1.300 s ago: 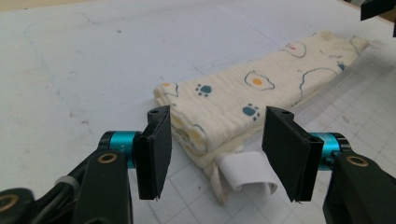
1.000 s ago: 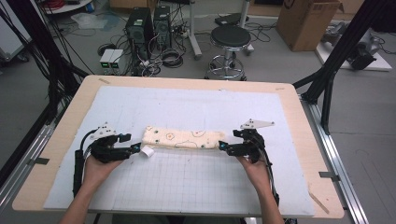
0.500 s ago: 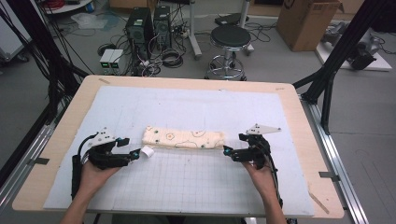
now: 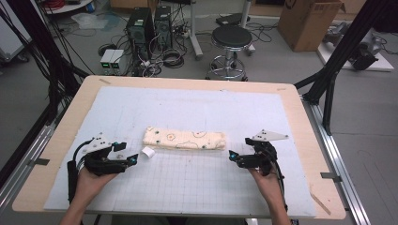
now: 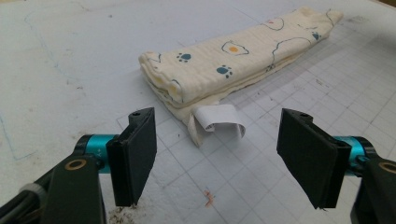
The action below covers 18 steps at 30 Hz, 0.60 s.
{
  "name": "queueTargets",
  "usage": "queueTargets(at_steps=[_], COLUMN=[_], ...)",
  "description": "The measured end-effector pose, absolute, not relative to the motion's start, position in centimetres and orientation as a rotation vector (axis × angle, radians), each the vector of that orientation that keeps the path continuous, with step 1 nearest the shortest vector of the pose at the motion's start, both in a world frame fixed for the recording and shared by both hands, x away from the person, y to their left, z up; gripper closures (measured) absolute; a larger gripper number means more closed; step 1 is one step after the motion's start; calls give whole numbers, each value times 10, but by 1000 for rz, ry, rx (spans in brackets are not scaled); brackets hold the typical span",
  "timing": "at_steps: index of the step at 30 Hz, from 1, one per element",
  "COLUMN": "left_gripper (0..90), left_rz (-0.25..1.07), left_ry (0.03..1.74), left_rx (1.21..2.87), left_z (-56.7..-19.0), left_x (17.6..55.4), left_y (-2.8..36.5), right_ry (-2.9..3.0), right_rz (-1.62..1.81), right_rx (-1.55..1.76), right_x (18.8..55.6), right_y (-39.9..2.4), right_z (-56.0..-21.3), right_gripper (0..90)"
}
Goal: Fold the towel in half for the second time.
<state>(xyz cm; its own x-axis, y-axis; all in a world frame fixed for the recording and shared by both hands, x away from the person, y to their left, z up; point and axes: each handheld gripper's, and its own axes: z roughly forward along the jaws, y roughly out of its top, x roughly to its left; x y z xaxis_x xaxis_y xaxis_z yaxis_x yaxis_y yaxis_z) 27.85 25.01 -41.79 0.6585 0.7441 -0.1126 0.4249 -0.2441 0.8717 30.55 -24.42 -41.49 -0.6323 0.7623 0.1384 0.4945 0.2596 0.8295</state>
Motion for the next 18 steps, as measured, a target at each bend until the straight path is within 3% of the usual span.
queueTargets(at_steps=[18], left_gripper=[219], left_rz=[416], left_ry=[925], left_rx=[1879], left_z=[-418], left_x=[267], left_y=[253], right_ry=[2231], right_rz=[1294], right_rx=[1132], right_x=[285], right_y=[-256], right_z=[-417], right_gripper=[118])
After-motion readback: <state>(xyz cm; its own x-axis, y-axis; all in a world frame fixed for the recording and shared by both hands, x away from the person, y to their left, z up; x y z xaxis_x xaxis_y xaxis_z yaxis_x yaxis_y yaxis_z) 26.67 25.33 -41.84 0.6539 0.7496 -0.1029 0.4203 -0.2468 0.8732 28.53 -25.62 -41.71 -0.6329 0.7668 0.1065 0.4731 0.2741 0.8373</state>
